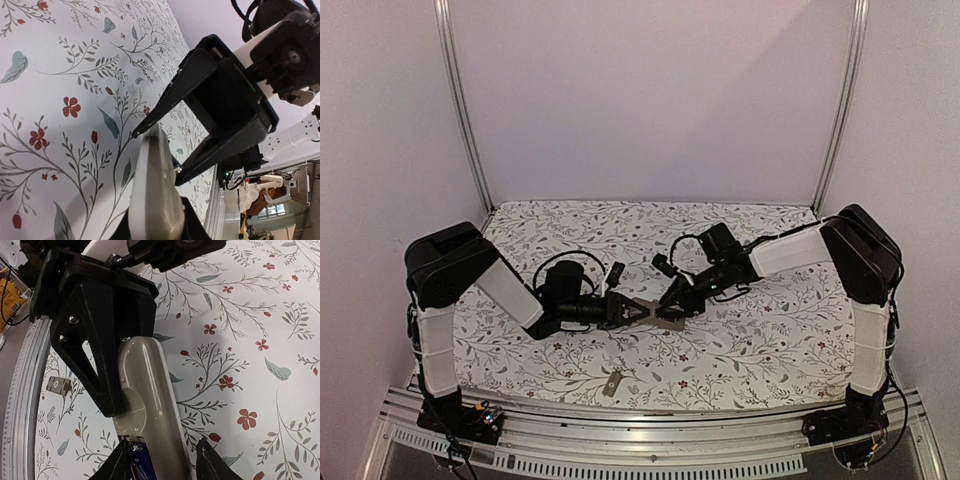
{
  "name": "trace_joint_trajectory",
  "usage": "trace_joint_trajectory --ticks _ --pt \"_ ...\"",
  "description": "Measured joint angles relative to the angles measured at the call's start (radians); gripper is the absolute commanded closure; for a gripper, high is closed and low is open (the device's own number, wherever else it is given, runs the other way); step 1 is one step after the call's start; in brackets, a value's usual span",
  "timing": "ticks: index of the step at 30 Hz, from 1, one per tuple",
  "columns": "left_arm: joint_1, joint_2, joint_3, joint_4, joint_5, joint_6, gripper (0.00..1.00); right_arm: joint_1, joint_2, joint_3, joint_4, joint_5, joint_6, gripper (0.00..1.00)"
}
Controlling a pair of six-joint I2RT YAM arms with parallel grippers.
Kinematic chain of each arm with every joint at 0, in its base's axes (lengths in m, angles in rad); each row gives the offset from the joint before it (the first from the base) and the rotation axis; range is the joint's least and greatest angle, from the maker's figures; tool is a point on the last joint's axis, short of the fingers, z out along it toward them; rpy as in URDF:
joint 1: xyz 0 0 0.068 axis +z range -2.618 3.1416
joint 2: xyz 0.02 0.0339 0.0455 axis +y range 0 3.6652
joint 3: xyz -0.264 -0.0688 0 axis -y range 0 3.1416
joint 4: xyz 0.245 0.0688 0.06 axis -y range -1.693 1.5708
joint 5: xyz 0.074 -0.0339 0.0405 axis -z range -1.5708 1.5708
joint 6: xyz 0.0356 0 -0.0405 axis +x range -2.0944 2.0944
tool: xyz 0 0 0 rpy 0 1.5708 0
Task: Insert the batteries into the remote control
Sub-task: Load the battery into the battery compartment, then press the battery in the battery compartment.
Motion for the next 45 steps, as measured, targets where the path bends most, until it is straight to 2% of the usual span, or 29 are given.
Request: trace_joint_trajectory --ticks 8,19,25,28,29,32,34,39,45 --pt "0.0 0.002 0.0 0.001 0.0 0.0 1.0 -0.006 0.003 -0.021 0.009 0.002 -0.015 0.58" --pt "0.001 0.006 0.0 0.006 0.013 0.0 1.0 -0.012 0.003 -0.024 0.006 -0.001 -0.036 0.34" --pt "0.001 0.006 0.0 0.006 0.018 0.0 1.0 -0.013 0.002 -0.024 -0.004 -0.055 -0.047 0.24" --pt "0.001 0.006 0.0 0.006 0.018 0.0 1.0 -0.013 0.002 -0.02 -0.008 -0.08 -0.054 0.25" --pt "0.001 0.006 0.0 0.007 0.018 0.0 1.0 -0.012 0.002 -0.016 -0.008 -0.084 -0.056 0.28" --pt "0.001 0.006 0.0 0.007 0.018 0.0 1.0 -0.012 0.002 0.007 -0.008 -0.093 -0.058 0.45" --pt "0.001 0.006 0.0 0.007 0.018 0.0 1.0 -0.012 0.003 0.035 -0.009 -0.095 -0.049 0.5" --pt "0.001 0.006 0.0 0.007 0.018 0.004 1.0 -0.012 0.013 0.076 -0.005 -0.094 -0.042 0.48" --pt "0.001 0.006 0.005 0.0 0.034 0.071 1.0 -0.012 0.013 0.066 -0.035 -0.098 -0.08 0.34"
